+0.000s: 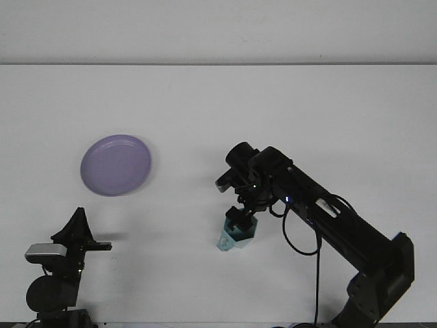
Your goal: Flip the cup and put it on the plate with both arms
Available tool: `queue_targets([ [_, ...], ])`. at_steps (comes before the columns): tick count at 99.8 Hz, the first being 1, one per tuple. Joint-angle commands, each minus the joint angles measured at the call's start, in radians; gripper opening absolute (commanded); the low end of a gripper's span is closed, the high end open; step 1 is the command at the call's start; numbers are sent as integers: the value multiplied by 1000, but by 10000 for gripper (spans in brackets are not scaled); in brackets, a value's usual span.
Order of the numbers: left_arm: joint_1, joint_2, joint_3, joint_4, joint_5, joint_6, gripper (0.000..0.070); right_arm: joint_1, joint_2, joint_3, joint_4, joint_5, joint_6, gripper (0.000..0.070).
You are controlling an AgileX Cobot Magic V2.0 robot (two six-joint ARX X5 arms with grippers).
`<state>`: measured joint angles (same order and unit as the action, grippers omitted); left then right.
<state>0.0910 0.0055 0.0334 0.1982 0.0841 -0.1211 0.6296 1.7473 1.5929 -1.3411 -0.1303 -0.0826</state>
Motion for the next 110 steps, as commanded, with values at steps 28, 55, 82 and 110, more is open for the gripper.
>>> queue_targets([
  [28, 0, 31, 115, -17, 106, -245, 13, -145, -383, 8, 194, 0, 10, 441],
  [55, -2, 310, 424, -236, 249, -225, 13, -378, -804, -411, 613, 27, 61, 442],
  [82, -96, 690, 786, -480, 363, -145, 13, -515, -1057, -757, 887, 25, 89, 442],
  [110, -341, 1040, 1138, -762, 362, 2, 16, -531, -1193, -980, 1059, 26, 94, 442],
])
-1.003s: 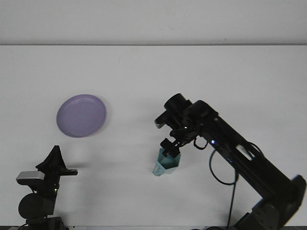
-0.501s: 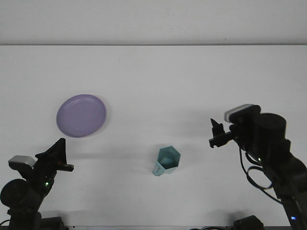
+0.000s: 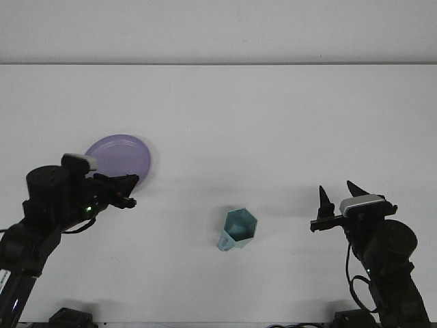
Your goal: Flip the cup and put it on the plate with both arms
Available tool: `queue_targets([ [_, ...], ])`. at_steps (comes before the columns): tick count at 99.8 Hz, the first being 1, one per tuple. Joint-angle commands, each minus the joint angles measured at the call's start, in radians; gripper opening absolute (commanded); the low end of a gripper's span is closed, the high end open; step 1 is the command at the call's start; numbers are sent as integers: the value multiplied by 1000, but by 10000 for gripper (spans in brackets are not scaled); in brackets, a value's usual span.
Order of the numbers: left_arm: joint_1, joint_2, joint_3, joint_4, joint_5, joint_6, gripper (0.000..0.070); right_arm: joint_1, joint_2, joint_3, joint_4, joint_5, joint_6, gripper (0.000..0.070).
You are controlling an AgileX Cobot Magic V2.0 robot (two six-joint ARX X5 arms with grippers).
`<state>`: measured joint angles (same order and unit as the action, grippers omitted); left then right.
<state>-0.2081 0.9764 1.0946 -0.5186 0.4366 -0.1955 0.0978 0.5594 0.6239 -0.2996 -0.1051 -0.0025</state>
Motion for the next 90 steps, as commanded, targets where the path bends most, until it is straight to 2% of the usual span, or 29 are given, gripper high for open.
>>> queue_targets([
  [1, -52, 83, 90, -57, 9, 84, 17, 1, -7, -15, 18, 1, 14, 442],
  [10, -129, 198, 207, -153, 6, 136, 46, 1, -11, -30, 12, 1, 14, 442],
  [21, -217, 334, 340, -262, -18, 159, 225, 1, -11, -30, 10, 1, 14, 442],
  [31, -285, 451, 446, -367, -61, 180, 345, 1, -11, -30, 15, 1, 14, 442],
  [43, -346, 570, 538, -455, -66, 193, 477, 1, -11, -30, 14, 1, 14, 442],
  [52, -393, 649, 589, -494, -66, 196, 503, 1, -11, -30, 14, 1, 14, 442],
  [90, -542, 882, 649, -535, -103, 203, 503, 1, -11, -30, 9, 0, 29, 442],
])
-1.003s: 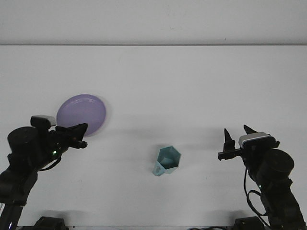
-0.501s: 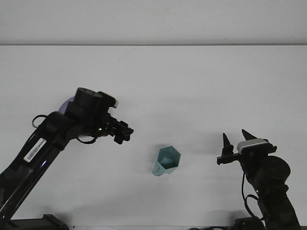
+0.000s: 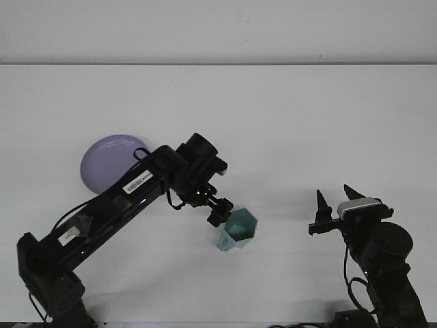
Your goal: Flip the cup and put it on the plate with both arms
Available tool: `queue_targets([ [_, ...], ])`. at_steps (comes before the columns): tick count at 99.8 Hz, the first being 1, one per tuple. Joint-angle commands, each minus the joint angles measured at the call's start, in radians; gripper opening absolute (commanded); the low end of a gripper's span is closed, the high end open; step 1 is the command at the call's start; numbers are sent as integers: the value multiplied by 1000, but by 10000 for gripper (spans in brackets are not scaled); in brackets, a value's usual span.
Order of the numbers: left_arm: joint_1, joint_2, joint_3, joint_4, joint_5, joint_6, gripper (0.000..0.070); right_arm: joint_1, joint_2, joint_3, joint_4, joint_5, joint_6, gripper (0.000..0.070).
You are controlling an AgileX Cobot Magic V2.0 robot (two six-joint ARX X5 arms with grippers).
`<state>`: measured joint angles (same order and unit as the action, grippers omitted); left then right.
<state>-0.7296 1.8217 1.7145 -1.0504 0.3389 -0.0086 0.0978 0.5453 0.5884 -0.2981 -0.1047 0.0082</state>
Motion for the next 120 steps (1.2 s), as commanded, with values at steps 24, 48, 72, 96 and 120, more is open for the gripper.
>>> queue_targets([
  [24, -75, 134, 31, 33, -11, 15, 501, 1, 3, 5, 6, 0, 18, 442],
  [48, -98, 198, 31, 49, -28, -3, 298, 1, 3, 5, 6, 0, 18, 442],
  [72, -105, 201, 53, 53, -28, 9, 12, 1, 3, 5, 5, 0, 18, 442],
  [96, -93, 201, 154, -22, -29, 32, 12, 1, 3, 5, 5, 0, 18, 442],
  [120, -26, 201, 336, -191, -141, 79, 12, 1, 4, 5, 5, 0, 18, 442],
])
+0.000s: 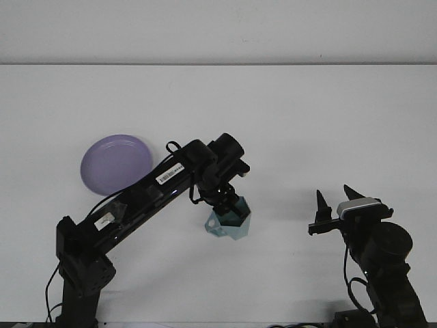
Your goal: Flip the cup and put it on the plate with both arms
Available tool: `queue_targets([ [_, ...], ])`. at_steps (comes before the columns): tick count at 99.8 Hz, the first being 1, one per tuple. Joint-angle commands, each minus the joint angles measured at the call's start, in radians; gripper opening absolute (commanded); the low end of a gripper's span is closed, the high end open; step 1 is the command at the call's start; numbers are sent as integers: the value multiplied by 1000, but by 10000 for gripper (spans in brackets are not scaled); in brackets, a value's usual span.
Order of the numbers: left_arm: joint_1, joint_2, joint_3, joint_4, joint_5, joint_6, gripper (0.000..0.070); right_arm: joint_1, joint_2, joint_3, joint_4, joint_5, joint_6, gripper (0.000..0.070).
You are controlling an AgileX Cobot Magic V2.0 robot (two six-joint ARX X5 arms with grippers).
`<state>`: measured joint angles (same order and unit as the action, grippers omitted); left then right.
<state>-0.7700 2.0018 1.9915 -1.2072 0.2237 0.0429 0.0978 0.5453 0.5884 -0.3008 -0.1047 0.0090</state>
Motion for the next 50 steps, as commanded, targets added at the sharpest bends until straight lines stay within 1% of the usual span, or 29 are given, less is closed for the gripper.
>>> queue_targets([
  [1, 21, 21, 66, -40, -27, 27, 12, 1, 4, 5, 7, 0, 18, 442],
  [18, 146, -21, 114, -60, -31, 15, 12, 2, 4, 5, 5, 0, 17, 442],
  [35, 299, -82, 114, -72, -66, -2, 12, 2, 4, 5, -3, 0, 17, 442],
  [50, 440, -129, 113, -76, -67, -6, 12, 2, 4, 5, -7, 0, 17, 442],
])
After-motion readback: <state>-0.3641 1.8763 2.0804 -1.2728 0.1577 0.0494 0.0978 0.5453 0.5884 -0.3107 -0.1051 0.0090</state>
